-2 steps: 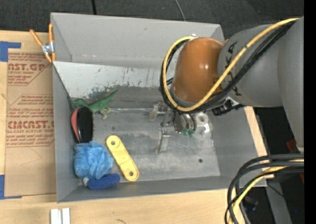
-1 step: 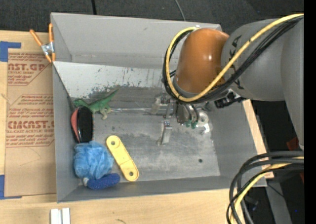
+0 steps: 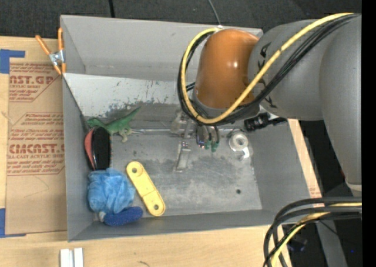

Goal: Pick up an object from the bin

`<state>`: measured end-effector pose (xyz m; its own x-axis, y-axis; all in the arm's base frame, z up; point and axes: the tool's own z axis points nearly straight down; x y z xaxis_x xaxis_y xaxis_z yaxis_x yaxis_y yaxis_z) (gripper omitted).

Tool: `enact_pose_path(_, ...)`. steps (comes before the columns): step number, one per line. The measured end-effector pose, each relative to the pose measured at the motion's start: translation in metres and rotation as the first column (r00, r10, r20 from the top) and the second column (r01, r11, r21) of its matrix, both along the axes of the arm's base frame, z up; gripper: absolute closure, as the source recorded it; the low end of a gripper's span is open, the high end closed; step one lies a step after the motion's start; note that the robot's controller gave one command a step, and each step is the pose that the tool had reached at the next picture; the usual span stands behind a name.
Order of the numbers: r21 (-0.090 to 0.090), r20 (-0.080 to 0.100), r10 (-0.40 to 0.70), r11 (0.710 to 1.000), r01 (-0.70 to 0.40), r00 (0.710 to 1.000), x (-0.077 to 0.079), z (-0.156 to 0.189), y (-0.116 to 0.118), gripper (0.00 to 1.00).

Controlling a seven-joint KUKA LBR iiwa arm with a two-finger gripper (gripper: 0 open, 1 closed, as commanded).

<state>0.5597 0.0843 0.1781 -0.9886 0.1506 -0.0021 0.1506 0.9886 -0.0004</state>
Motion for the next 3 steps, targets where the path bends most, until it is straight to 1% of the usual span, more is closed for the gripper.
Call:
enact_pose_path(1,0.007,0.012,0.001,1.0,-0.001,1.0,0.015,-0.038,0.028,0.0)
enact_pose_path(2,-0.001,-0.01,0.041,0.999,-0.041,0.999,0.02,-0.065,0.045,0.0)
enact_pose_path(3,0.004,0.016,0.065,0.998,-0.065,0.998,0.02,-0.069,0.066,0.0)
